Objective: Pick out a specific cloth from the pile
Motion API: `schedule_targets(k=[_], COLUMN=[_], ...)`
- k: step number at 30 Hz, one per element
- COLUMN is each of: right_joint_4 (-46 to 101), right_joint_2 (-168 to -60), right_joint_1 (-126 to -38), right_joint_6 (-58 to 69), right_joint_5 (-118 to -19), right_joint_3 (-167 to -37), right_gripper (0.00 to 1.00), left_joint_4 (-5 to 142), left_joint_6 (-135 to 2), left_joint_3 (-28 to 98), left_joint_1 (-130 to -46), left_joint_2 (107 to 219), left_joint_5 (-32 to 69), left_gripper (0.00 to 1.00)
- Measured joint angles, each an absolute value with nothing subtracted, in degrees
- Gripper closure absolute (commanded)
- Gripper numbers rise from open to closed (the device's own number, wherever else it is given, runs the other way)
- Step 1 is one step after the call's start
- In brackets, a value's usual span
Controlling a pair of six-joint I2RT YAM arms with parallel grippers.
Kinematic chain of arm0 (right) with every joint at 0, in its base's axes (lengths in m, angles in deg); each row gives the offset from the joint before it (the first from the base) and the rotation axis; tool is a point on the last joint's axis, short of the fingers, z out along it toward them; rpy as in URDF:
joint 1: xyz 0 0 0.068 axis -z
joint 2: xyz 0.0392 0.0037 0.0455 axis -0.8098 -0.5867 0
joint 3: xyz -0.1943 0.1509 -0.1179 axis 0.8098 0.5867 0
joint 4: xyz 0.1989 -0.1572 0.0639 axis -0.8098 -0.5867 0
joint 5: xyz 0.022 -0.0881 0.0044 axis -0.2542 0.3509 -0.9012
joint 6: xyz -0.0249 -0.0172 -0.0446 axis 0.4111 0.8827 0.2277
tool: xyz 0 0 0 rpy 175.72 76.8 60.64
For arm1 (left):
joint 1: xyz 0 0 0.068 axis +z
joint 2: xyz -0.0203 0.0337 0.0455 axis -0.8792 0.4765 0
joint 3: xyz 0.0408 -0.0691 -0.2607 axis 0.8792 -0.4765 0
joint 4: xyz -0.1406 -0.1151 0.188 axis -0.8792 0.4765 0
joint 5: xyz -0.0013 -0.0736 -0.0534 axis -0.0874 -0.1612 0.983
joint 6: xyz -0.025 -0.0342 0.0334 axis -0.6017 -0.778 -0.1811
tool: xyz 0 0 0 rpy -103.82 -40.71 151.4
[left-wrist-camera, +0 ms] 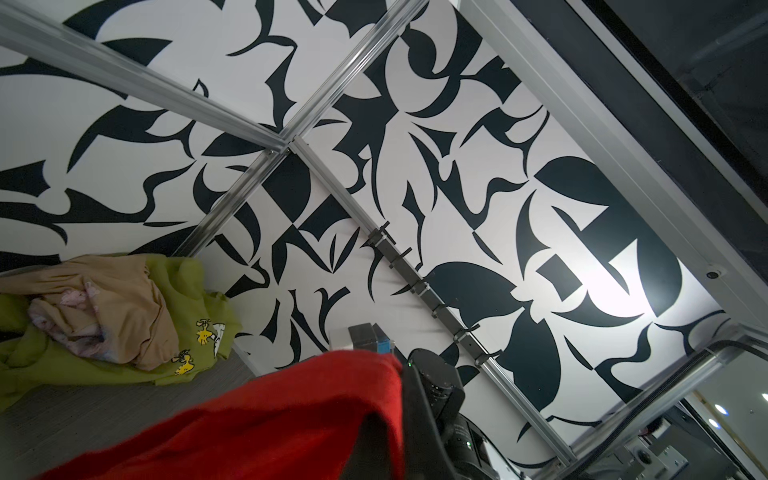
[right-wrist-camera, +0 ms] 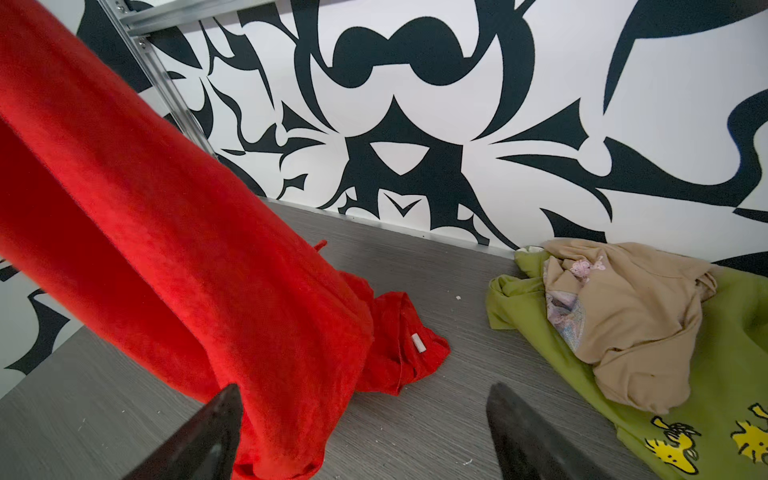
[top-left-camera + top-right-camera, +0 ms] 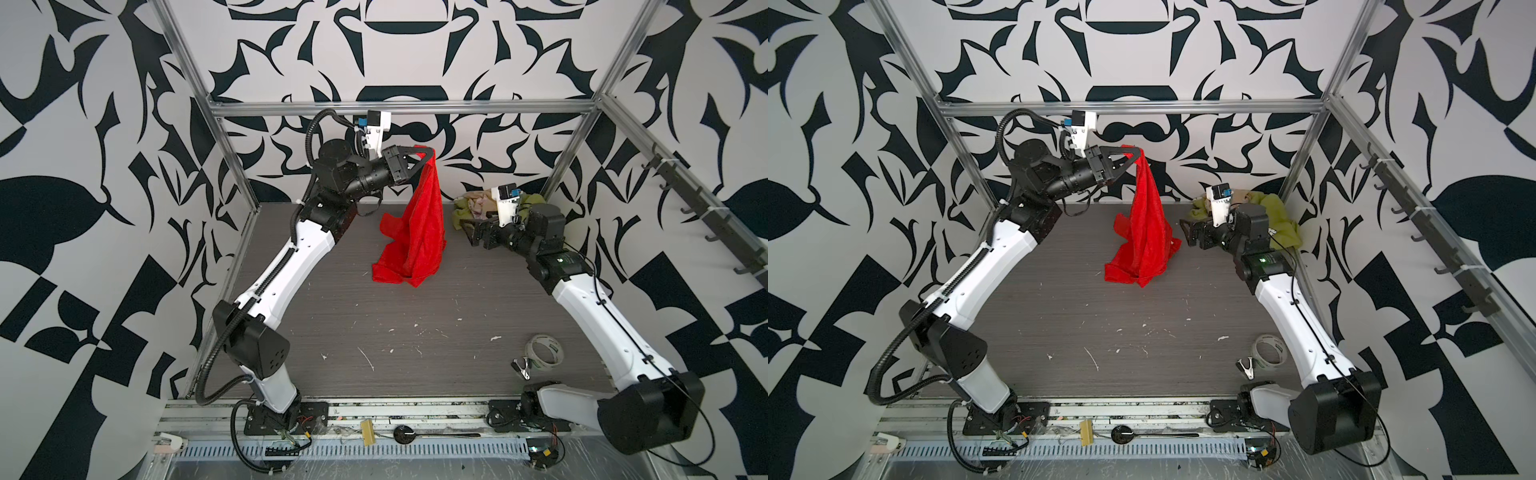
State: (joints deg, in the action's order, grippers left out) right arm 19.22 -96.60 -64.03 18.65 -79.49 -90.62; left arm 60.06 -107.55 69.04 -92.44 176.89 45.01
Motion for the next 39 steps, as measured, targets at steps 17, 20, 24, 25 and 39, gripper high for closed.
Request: schedule_targets(k=[17,20,24,25,39], right_joint_4=[20.05,20.05,20.05,20.05,20.01], right_joint_2=[-93.08,-93.06,-93.08,-93.08,-93.81], right_joint_1=[-64.1,-64.36,-64.82,-64.93,-65.43], right_joint_6=[17.14,16.77,16.33,16.31,16.33], right_joint_5=[-81.41,-81.41,-81.37,-81.35,-81.02], right_joint_3=[-90.24,-90.24,-90.24,-90.24,-89.24], right_gripper=[0.08,0.08,0.08,0.08,0.08], left_joint_4=[66.79,67.73,67.86,67.99,69.78], left_joint_6=[-104.45,-103.64,-102.99,-102.96,-101.61], left_joint_3=[62.08,60.29,55.92,54.87,40.12], left_joint_1=[-95.67,-95.96,-95.96,-95.98,-95.89], left_joint_2=[161.2,158.77,156.19,155.88,152.5], left_joint_5=[41.09,40.33,39.69,39.61,37.4], left_gripper=[1.0,1.0,1.0,1.0,1.0])
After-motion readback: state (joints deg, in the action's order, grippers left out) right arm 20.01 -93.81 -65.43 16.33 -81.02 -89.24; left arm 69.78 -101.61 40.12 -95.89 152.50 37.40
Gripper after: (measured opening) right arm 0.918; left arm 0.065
